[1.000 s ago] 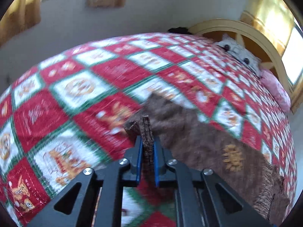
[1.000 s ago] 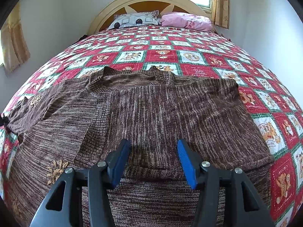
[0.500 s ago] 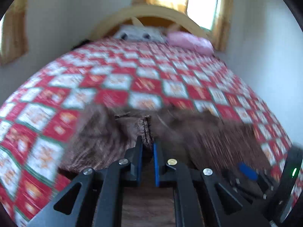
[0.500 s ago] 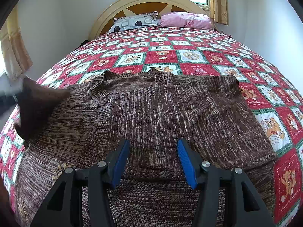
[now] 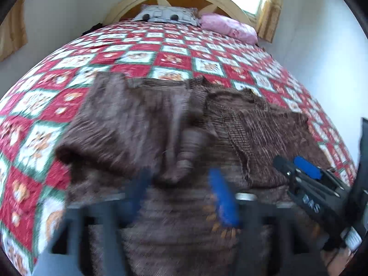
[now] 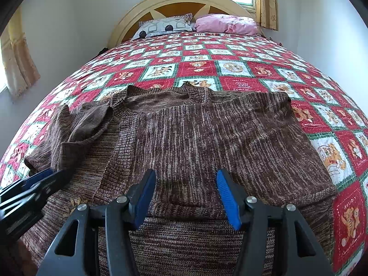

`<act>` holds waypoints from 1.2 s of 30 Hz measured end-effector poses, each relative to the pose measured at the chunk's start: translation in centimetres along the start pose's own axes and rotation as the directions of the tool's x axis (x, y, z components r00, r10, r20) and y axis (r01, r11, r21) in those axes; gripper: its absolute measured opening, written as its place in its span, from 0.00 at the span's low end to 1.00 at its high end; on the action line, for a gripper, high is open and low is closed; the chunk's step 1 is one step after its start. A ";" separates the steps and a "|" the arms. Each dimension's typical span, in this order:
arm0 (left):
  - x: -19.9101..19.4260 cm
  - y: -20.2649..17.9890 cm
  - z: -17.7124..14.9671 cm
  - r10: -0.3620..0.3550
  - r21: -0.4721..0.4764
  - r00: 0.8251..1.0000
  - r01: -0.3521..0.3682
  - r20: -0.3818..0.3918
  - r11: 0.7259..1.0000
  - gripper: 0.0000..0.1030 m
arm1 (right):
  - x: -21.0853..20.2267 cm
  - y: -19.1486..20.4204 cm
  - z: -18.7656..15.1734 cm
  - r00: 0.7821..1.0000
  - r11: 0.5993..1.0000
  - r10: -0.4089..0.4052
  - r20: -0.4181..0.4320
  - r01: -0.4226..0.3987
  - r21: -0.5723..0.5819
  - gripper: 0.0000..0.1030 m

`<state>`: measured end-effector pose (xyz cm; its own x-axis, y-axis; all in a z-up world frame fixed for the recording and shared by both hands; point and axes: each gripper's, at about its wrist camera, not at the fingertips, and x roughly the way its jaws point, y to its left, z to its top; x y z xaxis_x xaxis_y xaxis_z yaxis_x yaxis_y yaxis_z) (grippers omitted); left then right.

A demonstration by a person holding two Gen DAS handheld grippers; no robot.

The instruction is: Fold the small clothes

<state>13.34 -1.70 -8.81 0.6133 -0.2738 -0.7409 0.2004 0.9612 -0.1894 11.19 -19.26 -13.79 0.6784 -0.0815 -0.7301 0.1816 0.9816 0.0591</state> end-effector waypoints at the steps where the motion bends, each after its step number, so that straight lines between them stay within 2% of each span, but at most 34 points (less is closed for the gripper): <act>1: -0.6 0.8 -0.3 0.003 -0.020 1.000 -0.003 0.024 1.000 0.88 | -0.2 -0.1 0.1 1.000 1.000 0.012 0.004 -0.012 0.007 0.55; 3: -2.0 2.1 -1.0 0.053 -0.042 0.995 -0.050 0.085 0.998 0.90 | -1.1 -0.5 0.4 0.992 0.992 0.116 0.042 -0.117 0.044 0.55; 4: -2.4 2.8 -1.4 0.100 -0.046 0.989 -0.095 0.109 0.994 0.90 | -1.6 -0.4 0.7 0.984 0.984 0.164 0.062 -0.168 0.058 0.55; 5: -2.3 3.3 -1.5 0.132 -0.051 0.984 -0.127 0.115 0.991 0.90 | -1.9 0.0 1.2 0.977 0.977 0.198 0.072 -0.203 0.068 0.55; 7: -1.3 4.6 -2.1 0.189 -0.090 0.979 -0.182 0.078 0.979 0.90 | -2.0 1.1 2.2 0.965 0.964 0.254 0.064 -0.258 0.066 0.55; 8: -0.6 5.3 -2.1 0.171 -0.130 0.985 -0.165 0.034 0.978 0.90 | -1.5 2.2 3.1 0.950 0.948 0.311 0.043 -0.313 0.058 0.55; 10: -0.1 6.3 -2.1 0.159 -0.191 0.987 -0.153 0.016 0.970 0.90 | -0.5 3.8 4.3 0.938 0.937 0.347 0.007 -0.347 0.048 0.55; 13: -0.2 6.4 -2.1 0.156 -0.211 0.987 -0.145 0.032 0.967 0.90 | 2.5 6.7 5.8 0.943 0.945 0.327 -0.059 -0.327 0.009 0.55; 17: -0.1 5.9 -2.2 0.166 -0.201 0.986 -0.156 0.032 0.967 0.91 | 7.2 8.7 6.1 0.925 0.942 0.335 -0.177 -0.330 0.056 0.55; 19: 0.0 5.9 -2.3 0.159 -0.197 0.987 -0.150 0.032 0.969 0.93 | 7.3 9.5 5.8 0.939 0.950 0.310 -0.149 -0.312 0.010 0.60; 22: 0.3 6.1 -2.2 0.141 -0.198 0.990 -0.131 0.033 0.971 0.96 | 7.1 11.1 5.1 0.961 0.962 0.248 -0.124 -0.259 -0.082 0.61; 23: 0.1 6.4 -2.3 0.136 -0.202 0.990 -0.126 0.036 0.971 0.96 | 7.0 11.3 4.9 0.962 0.961 0.246 -0.119 -0.258 -0.095 0.58; 24: 0.1 6.4 -2.2 0.132 -0.204 0.991 -0.121 0.038 0.971 0.96 | 6.9 11.2 4.9 0.961 0.959 0.251 -0.118 -0.264 -0.104 0.42; 25: 0.1 6.5 -2.2 0.125 -0.208 0.991 -0.114 0.041 0.971 0.96 | 6.9 11.2 4.9 0.959 0.957 0.257 -0.121 -0.270 -0.103 0.34; 26: 0.0 6.6 -2.3 0.121 -0.211 0.992 -0.109 0.043 0.971 0.96 | 7.0 11.0 5.1 0.956 0.956 0.265 -0.124 -0.278 -0.096 0.17; 27: 0.0 6.7 -2.3 0.116 -0.215 0.992 -0.104 0.045 0.971 0.96 | 7.1 10.8 5.2 0.952 0.953 0.278 -0.127 -0.290 -0.083 0.06; 30: -0.1 6.9 -2.4 0.109 -0.220 0.993 -0.095 0.050 0.971 0.96 | 6.5 10.1 5.4 0.946 0.949 0.306 -0.103 -0.313 -0.052 0.04; 36: -0.2 6.9 -2.5 0.104 -0.223 0.993 -0.090 0.053 0.971 0.96 | 3.1 9.7 6.7 0.944 0.938 0.329 -0.019 -0.329 -0.106 0.03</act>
<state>12.73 5.06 -11.59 0.6702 -0.1732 -0.7217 -0.0309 0.9650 -0.2603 19.79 -11.18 -10.88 0.6865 0.2492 -0.6831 -0.1283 0.9662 0.2235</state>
